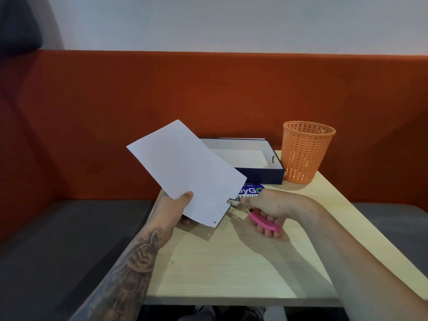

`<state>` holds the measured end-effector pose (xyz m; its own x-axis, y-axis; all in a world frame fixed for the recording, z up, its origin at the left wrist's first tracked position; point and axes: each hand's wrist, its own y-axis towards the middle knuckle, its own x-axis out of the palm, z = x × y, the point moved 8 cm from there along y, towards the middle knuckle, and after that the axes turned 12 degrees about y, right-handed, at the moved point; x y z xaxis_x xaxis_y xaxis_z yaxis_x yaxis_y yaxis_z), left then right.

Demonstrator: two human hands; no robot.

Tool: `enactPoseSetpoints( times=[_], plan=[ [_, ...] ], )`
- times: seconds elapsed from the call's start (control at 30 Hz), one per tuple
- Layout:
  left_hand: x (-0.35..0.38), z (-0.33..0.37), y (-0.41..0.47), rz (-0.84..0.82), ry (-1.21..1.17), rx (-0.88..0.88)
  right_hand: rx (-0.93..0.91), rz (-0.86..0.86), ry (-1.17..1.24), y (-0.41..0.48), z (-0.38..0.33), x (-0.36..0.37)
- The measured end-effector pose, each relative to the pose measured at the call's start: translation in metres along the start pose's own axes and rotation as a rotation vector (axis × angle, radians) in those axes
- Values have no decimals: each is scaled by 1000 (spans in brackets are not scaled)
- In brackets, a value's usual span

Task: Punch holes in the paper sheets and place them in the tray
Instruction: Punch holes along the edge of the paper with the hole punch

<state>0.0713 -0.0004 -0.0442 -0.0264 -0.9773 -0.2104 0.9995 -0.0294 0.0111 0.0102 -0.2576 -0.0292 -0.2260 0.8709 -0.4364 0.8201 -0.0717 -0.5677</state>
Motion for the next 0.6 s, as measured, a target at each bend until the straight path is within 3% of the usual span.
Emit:
enactPoseSetpoints(
  times=[0.23, 0.43, 0.6],
  plan=[
    [-3, 4, -2, 12, -39, 29, -69, -16, 38, -7, 0, -2],
    [-3, 10, -7, 7, -74, 43, -288, 98, 27, -5, -9, -15],
    [-7, 11, -7, 51, -92, 27, -345, 123, 66, -8, -10, -20]
  ],
)
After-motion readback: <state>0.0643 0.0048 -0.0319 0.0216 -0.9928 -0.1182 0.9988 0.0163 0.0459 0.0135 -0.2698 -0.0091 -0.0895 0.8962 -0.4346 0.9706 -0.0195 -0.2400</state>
